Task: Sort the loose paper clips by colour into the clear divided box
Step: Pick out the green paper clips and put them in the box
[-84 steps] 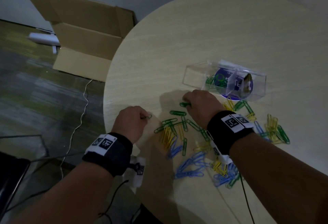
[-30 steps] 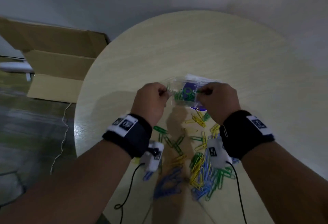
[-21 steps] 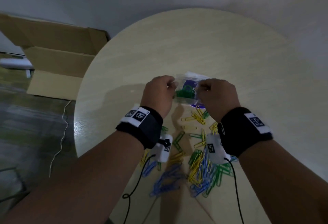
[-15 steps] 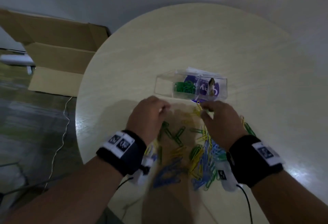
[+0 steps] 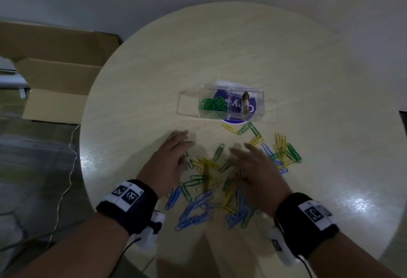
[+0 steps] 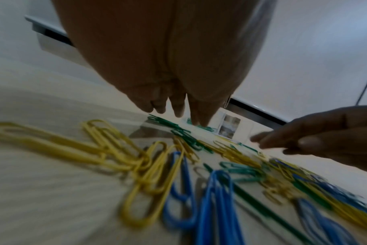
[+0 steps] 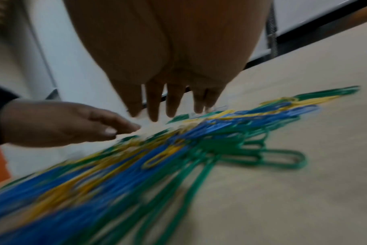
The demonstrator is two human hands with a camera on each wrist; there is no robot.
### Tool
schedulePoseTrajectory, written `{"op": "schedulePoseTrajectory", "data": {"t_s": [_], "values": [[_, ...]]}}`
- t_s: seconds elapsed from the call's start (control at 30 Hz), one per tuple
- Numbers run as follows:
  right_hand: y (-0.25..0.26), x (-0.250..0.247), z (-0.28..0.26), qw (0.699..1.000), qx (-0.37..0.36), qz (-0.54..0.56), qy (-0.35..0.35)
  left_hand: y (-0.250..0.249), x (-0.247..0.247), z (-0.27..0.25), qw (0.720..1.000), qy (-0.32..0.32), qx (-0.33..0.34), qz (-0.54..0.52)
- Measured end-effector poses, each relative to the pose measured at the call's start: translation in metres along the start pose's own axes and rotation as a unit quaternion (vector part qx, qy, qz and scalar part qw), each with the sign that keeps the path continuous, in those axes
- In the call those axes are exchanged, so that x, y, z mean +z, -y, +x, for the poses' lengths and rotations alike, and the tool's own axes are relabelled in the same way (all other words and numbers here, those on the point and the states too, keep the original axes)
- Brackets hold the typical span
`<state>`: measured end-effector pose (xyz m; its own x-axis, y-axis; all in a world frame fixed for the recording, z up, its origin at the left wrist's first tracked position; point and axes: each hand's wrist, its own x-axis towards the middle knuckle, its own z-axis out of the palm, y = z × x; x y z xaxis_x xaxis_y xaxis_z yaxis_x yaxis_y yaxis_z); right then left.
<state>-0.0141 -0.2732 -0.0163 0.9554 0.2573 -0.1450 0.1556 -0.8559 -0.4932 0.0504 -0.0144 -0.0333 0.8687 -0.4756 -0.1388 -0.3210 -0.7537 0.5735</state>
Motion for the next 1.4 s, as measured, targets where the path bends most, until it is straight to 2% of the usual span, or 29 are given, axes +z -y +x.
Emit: {"op": "schedulePoseTrajectory", "data": {"t_s": [0.07,0.13,0.2,0.27,0.33,0.5,0.6,0.67,0.77,0.83,0.9,1.0,1.1,1.2,1.33,1.4], "values": [[-0.021,-0.012,0.012,0.989,0.095,0.015,-0.115,0.001,-0.008,0.007,0.997,-0.073,-0.008,0.025],[-0.038,-0.026,0.026,0.971,0.179,0.004,-0.156,0.004,-0.014,0.016,0.99,-0.116,-0.031,0.077],[-0.048,-0.032,0.038,0.966,0.223,-0.016,-0.133,0.005,-0.018,0.025,0.989,-0.104,-0.049,0.091],[-0.049,-0.032,0.047,0.965,0.243,-0.024,-0.098,0.006,-0.019,0.032,0.992,-0.061,-0.052,0.102],[-0.046,-0.029,0.052,0.963,0.258,-0.023,-0.076,0.005,-0.022,0.035,0.991,-0.048,-0.057,0.109],[-0.048,-0.035,0.05,0.947,0.311,0.067,-0.044,0.006,-0.028,0.041,0.991,-0.046,-0.118,0.05],[-0.047,-0.041,0.051,0.952,0.299,0.059,-0.016,0.004,-0.027,0.039,0.992,-0.042,-0.098,0.064],[-0.046,-0.044,0.053,0.964,0.262,0.04,-0.025,0.001,-0.026,0.036,0.992,-0.033,-0.084,0.088],[-0.038,-0.044,0.057,0.992,0.117,-0.001,-0.053,0.0,-0.024,0.034,0.991,-0.033,-0.073,0.104],[-0.031,-0.039,0.062,0.998,0.03,-0.059,-0.008,-0.002,-0.022,0.035,0.992,-0.029,-0.072,0.1],[-0.025,-0.035,0.066,0.996,0.002,-0.088,0.025,-0.004,-0.022,0.036,0.992,-0.016,-0.082,0.098],[-0.023,-0.033,0.066,0.991,0.014,-0.124,0.039,-0.005,-0.023,0.04,0.989,0.016,-0.102,0.105],[-0.022,-0.033,0.061,0.993,0.078,-0.073,0.045,-0.014,-0.024,0.047,0.988,0.043,-0.115,0.089],[-0.025,-0.036,0.055,0.987,0.154,-0.008,0.047,-0.036,-0.016,0.056,0.992,0.028,-0.116,0.031],[-0.026,-0.035,0.054,0.986,0.157,-0.027,0.055,-0.067,0.005,0.061,0.996,-0.021,-0.083,0.004],[-0.023,-0.034,0.052,0.986,0.156,-0.041,0.052,-0.074,0.014,0.06,0.997,-0.023,-0.068,0.02]]}}
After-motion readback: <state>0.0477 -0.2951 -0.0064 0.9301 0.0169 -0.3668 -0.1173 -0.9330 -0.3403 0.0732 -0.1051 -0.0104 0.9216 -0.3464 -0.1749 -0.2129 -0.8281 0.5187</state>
